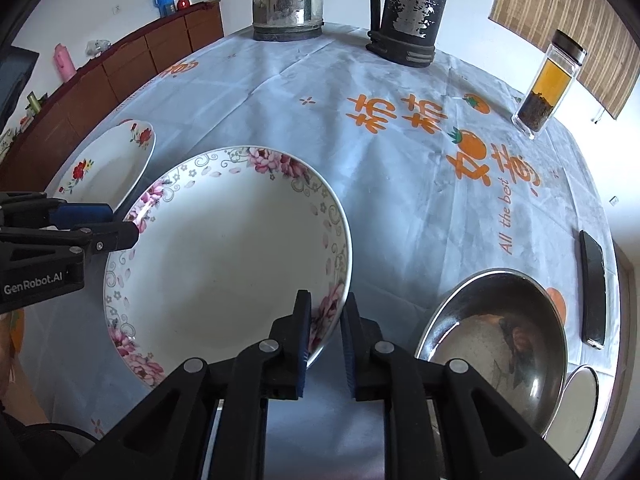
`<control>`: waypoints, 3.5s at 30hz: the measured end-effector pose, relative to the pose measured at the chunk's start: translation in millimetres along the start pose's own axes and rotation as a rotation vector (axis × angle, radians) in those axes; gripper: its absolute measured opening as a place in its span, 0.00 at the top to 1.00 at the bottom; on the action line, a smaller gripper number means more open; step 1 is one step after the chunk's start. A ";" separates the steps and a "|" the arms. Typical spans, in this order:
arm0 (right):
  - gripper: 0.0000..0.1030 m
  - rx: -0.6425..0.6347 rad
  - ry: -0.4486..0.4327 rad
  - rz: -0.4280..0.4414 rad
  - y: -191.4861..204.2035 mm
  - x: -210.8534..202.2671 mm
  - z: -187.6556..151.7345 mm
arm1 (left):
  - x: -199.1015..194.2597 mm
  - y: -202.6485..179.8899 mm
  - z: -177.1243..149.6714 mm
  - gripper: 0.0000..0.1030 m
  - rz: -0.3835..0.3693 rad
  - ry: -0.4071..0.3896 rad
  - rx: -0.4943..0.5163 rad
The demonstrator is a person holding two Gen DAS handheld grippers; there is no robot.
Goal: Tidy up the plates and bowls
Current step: 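Open both tools and release the pink-floral plate rim, then move both tools to the white red-flower plate and grip its rim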
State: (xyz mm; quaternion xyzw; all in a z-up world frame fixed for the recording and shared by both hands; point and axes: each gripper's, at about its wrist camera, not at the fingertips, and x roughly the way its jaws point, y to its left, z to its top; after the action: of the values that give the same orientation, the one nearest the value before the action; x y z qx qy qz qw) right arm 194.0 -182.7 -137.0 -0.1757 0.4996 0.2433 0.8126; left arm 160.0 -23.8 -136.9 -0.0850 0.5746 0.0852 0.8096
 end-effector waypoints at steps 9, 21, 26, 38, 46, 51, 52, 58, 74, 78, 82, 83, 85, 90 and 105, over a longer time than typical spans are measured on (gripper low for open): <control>0.83 -0.048 0.001 -0.040 5.8 1.8 -0.1 | -3.3 4.9 -2.3 0.56 -0.004 0.000 -0.024; 0.79 -0.055 -0.003 -0.069 9.1 5.0 -1.3 | -6.4 8.9 -5.3 0.52 -0.007 0.000 -0.042; 0.74 -0.051 -0.007 -0.067 9.8 5.8 -0.6 | -7.7 13.1 -7.1 0.50 -0.005 -0.002 -0.055; 0.74 -0.041 -0.008 -0.060 8.5 4.0 -1.5 | -13.4 13.6 -8.3 0.48 0.001 -0.010 -0.052; 0.69 -0.046 -0.019 -0.050 14.1 -3.9 -2.4 | -17.5 15.5 -10.1 0.47 -0.012 -0.012 -0.058; 0.65 -0.053 -0.031 -0.041 21.3 -11.6 0.0 | -24.3 19.3 -11.2 0.47 -0.019 -0.020 -0.062; 0.65 -0.051 -0.037 -0.039 22.5 -14.1 0.7 | -27.1 21.9 -11.9 0.47 -0.020 -0.026 -0.065; 0.65 -0.027 -0.062 0.005 31.4 -25.3 10.8 | -38.4 46.3 -17.7 0.46 0.017 -0.050 -0.097; 0.65 0.015 -0.039 0.169 71.8 -9.9 51.8 | -30.9 154.7 -35.3 0.46 0.128 -0.029 -0.311; 0.65 0.007 -0.031 0.196 86.4 -2.6 66.6 | -25.3 170.8 -34.5 0.46 0.138 -0.011 -0.332; 0.65 -0.002 -0.027 0.219 99.2 6.3 81.7 | -19.8 181.0 -31.7 0.46 0.134 -0.005 -0.341; 0.65 -0.006 -0.025 0.227 103.3 9.9 86.7 | -18.2 182.3 -30.3 0.46 0.134 -0.002 -0.340; 0.65 -0.012 -0.018 0.232 108.4 15.7 92.8 | -15.6 186.0 -28.4 0.46 0.134 0.003 -0.342; 0.66 -0.041 0.019 0.240 125.4 35.8 108.3 | -6.8 192.6 -24.3 0.49 0.106 0.010 -0.343; 0.84 -0.079 0.083 0.222 144.8 69.5 117.7 | 11.0 191.4 -13.3 0.82 0.029 0.022 -0.313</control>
State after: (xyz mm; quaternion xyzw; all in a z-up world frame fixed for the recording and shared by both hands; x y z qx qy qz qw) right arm 223.4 13.5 -153.9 -0.1612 0.5391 0.3439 0.7518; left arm 106.2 159.3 -159.2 -0.2029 0.5644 0.1844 0.7787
